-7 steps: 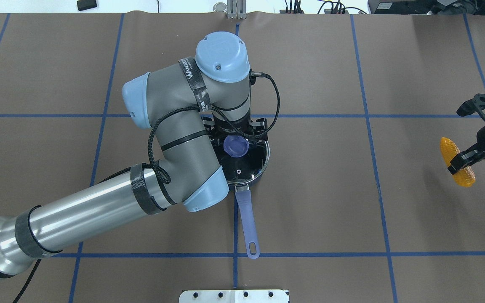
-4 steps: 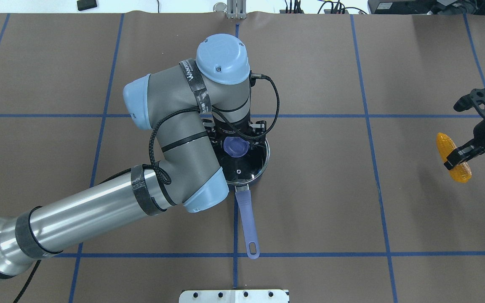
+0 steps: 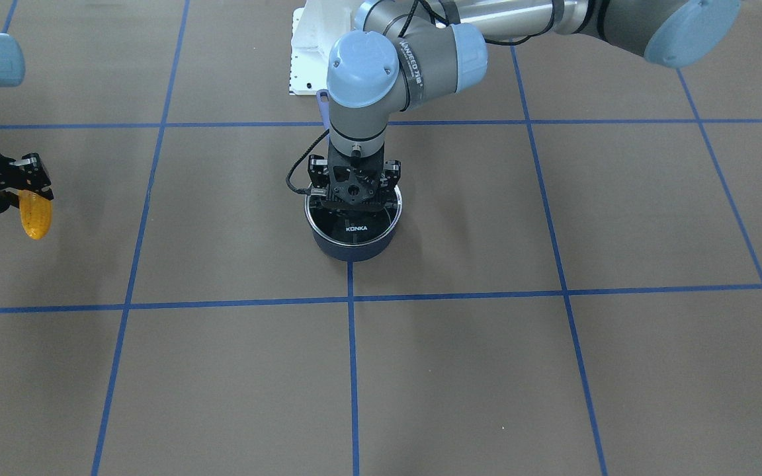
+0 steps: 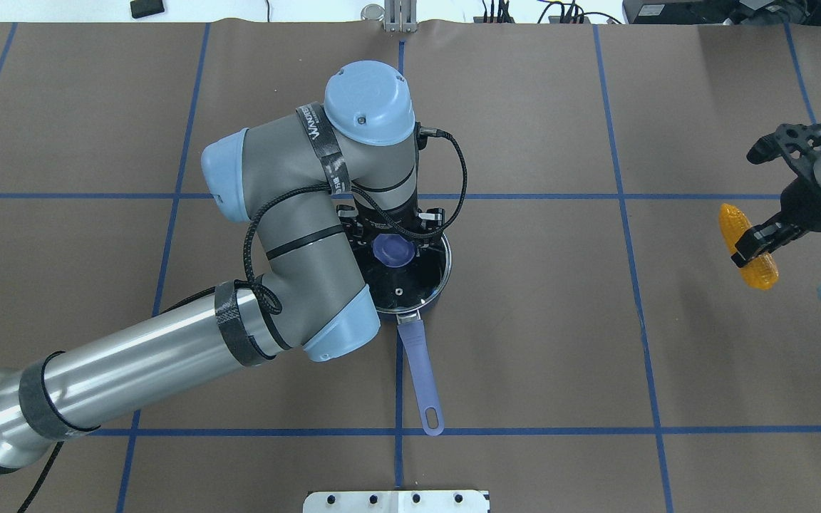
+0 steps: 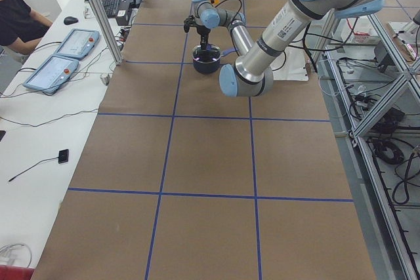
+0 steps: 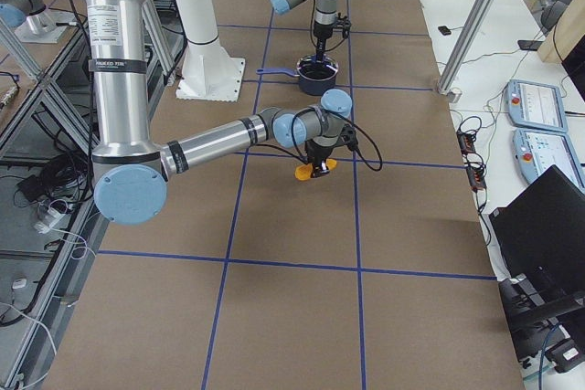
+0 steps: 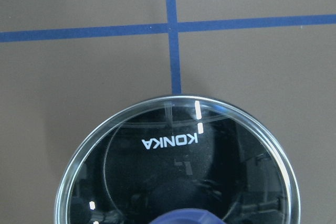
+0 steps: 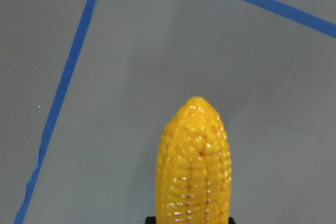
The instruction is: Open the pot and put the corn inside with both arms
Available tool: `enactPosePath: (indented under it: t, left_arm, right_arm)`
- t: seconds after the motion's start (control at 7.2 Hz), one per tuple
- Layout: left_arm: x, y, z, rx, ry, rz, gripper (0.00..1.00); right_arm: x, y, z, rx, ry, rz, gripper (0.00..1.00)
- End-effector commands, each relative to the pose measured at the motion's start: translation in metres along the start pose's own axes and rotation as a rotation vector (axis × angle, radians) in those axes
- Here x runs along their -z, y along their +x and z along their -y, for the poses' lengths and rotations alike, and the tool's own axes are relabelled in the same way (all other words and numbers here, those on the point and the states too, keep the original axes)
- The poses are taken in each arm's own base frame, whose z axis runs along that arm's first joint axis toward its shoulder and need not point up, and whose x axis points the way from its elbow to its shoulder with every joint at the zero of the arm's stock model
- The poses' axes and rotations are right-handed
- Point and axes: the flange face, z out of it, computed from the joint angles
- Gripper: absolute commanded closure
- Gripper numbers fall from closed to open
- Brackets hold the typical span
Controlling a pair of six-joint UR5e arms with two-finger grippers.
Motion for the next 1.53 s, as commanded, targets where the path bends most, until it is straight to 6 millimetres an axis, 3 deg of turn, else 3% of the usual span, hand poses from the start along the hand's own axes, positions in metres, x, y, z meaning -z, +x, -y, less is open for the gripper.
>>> enactPosePath:
  t: [0.0,0.14,0.56,0.83,1.11,1.39]
  left_arm:
    - [0.008,-0.002,0.001,-0.015,0.007,-0.008,0.29]
    - [0.007,-0.003,0.002,-0.015,0.007,-0.004,0.29]
    - [0.006,-0.003,0.002,-0.011,0.006,-0.003,0.29]
    - [0.003,-0.006,0.001,-0.008,0.001,0.001,0.37]
    - [0.013,-0.006,-0.001,-0.016,0.012,-0.012,0.4]
    - [0.036,-0.016,0.012,0.0,0.02,-0.037,0.4]
  right_arm:
    - [0.027,-0.035,0.03,-0.042,0.003,0.002,0.7]
    - [0.027,-0.045,0.035,-0.056,0.005,0.008,0.7]
    - [0.026,-0.047,0.036,-0.058,0.004,0.009,0.7]
    - [0.026,-0.047,0.036,-0.057,0.003,0.009,0.7]
    - [0.027,-0.051,0.037,-0.051,0.005,0.011,0.7]
    - [0.027,-0.058,0.039,-0.042,0.003,0.029,0.7]
